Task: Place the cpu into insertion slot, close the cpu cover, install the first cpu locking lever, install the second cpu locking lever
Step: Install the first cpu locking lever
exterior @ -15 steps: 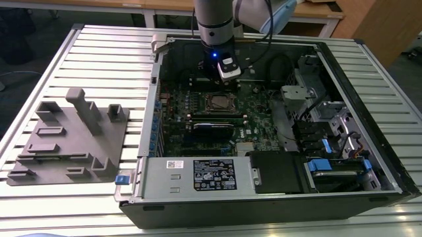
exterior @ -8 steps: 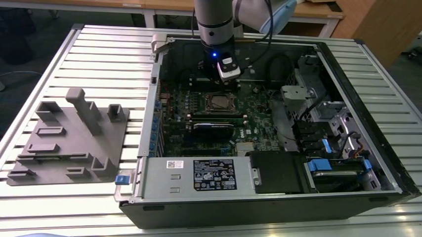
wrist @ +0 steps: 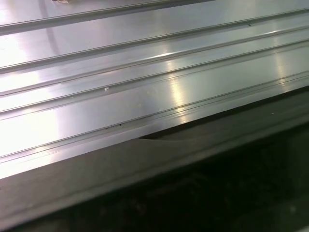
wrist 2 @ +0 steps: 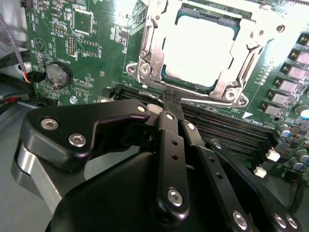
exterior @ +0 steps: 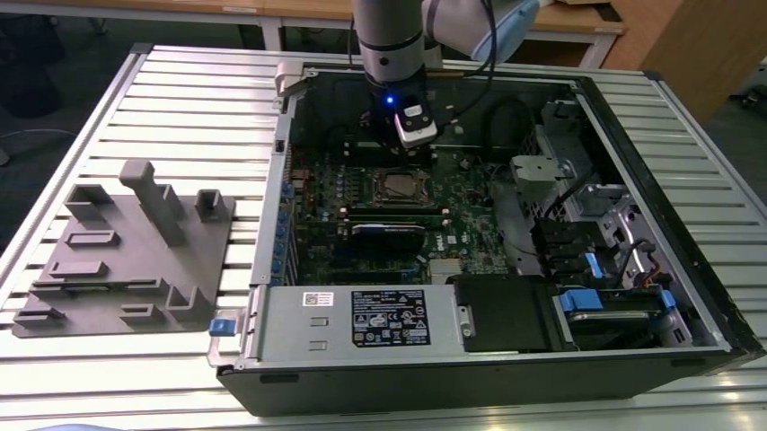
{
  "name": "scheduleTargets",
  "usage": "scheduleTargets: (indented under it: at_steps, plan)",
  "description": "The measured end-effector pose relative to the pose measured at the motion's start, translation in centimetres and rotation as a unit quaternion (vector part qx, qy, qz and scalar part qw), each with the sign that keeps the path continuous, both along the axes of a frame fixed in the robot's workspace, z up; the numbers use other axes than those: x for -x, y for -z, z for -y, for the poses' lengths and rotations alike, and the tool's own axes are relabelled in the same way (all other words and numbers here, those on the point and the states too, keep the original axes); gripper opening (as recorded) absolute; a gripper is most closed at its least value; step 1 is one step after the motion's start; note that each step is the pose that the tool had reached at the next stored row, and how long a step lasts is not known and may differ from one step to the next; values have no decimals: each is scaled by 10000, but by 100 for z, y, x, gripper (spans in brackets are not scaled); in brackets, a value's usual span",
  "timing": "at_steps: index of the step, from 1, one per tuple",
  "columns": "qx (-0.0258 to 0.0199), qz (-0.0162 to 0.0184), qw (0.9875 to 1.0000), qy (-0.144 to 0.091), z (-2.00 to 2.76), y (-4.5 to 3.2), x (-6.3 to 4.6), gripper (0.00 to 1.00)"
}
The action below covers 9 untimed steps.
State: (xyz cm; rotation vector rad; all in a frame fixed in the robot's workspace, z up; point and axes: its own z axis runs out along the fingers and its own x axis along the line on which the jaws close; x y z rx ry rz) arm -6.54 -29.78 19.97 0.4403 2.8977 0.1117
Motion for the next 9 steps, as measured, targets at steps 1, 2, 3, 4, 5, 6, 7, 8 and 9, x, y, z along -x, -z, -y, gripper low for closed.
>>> scheduleTargets:
  at_steps: [1,2,3,4,5,6,7,8,9]
  plan:
    - [2,0,10000,2,0,1,0,11]
    - [3,1,10000,4,0,3,-1,11]
    - [5,1,10000,7,-2,4,-1,11]
    - [6,1,10000,8,-8,5,0,11]
    - [6,1,10000,7,-19,5,-1,11]
    - [5,1,10000,7,-32,5,-1,11]
    - [6,1,10000,7,-45,5,-1,11]
    - [13,0,10000,9,-56,4,0,11]
    - [16,0,10000,13,-66,4,0,11]
